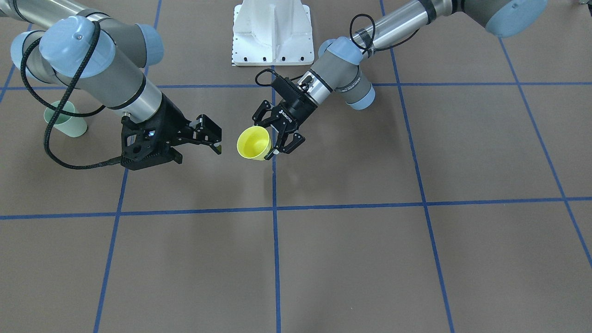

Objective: Transfer and stack yellow cup on green cup

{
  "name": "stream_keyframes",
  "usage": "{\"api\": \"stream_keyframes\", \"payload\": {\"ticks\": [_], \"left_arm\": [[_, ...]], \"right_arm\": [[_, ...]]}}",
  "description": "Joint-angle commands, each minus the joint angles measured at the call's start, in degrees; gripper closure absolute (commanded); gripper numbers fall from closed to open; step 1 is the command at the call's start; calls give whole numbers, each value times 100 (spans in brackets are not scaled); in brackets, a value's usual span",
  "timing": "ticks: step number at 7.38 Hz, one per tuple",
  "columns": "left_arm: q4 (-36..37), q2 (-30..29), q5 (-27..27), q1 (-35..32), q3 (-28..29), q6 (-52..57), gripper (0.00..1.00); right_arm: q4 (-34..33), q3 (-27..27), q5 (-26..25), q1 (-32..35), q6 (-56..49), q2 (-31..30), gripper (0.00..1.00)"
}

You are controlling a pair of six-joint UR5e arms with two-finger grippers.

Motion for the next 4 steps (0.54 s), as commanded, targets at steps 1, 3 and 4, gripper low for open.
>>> {"api": "stream_keyframes", "payload": {"ticks": [1, 3, 4], "left_arm": [[-84, 31, -11, 10, -20, 53, 42], [-119, 22, -11, 27, -29, 53, 43], [-215, 31, -2, 36, -29, 53, 42]], "right_arm": [[0, 59, 9, -256, 37, 12, 0], [0, 68, 80, -458, 28, -58, 0], [-9, 59, 175, -468, 28, -67, 2]]}}
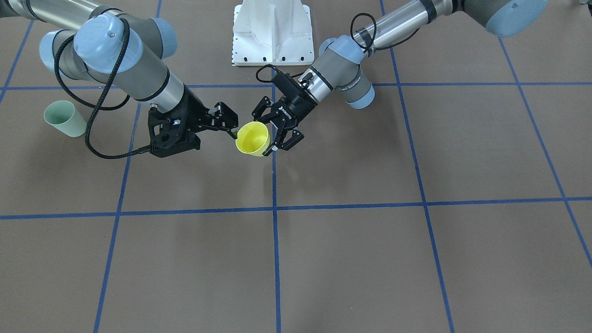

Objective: Transfer and stack yellow cup on green cup

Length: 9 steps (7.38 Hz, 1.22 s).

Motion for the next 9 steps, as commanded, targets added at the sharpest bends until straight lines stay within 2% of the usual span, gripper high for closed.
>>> {"api": "stream_keyframes", "payload": {"ticks": [1, 3, 8, 9], "left_arm": [[-146, -3, 16, 63, 6, 1, 42], [-155, -21, 129, 107, -2, 1, 42], [-156, -56, 139, 212, -90, 1, 42], [-147, -38, 139, 213, -134, 9, 42]], "right_arm": [[-16, -15, 227, -67, 8, -21, 3], [-33, -50, 343, -67, 121, -21, 7], [-24, -129, 369, -93, 201, 14, 8], [-16, -129, 378, -93, 262, 23, 11]]}}
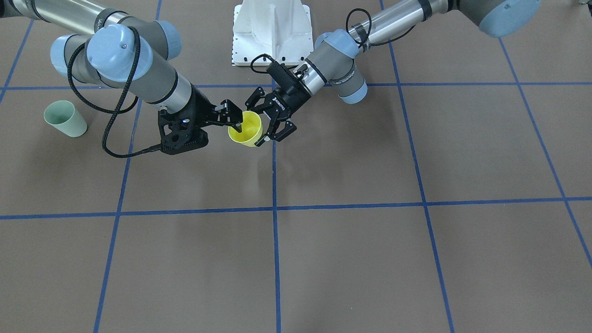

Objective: Transfer and stack yellow cup on green cup

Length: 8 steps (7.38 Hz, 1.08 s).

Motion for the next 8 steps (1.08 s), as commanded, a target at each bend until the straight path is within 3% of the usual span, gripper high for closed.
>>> {"api": "stream_keyframes", "payload": {"ticks": [1, 2, 4, 8], "left_arm": [[7, 5, 0, 16, -48, 7, 42], [7, 5, 9, 25, -48, 7, 42], [7, 5, 9, 42, -48, -2, 42], [7, 5, 9, 60, -57, -2, 42]], "right_arm": [[16, -10, 1, -50, 136, 11, 15], [16, 7, 1, -76, 136, 20, 20], [25, 34, 1, -86, 145, 20, 41], [16, 34, 10, -94, 145, 28, 52]]}}
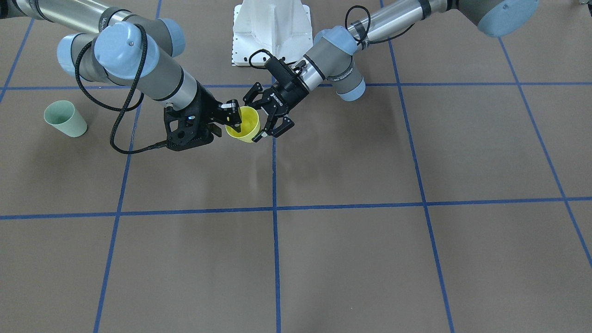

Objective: Transfer and stack yellow cup on green cup

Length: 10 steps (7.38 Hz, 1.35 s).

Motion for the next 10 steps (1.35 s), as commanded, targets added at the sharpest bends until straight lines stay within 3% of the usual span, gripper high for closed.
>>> {"api": "stream_keyframes", "payload": {"ticks": [1, 4, 5, 6, 7, 10], "left_arm": [[0, 0, 0, 2, -2, -9, 42], [0, -9, 9, 11, -2, -9, 42], [0, -9, 174, 72, -2, -26, 42], [-9, -17, 341, 151, -10, -44, 18], [-26, -18, 351, 152, -97, -79, 1], [-26, 0, 352, 161, -203, -79, 1]], "right_arm": [[8, 1, 3, -6, 61, 1, 58], [8, 27, 12, -15, 79, 9, 69], [8, 44, 3, -41, 88, 9, 81], [-1, 53, 12, -41, 97, 9, 100], [-1, 53, 12, -41, 97, 1, 100], [8, 238, 12, -24, 246, -43, 100]]}}
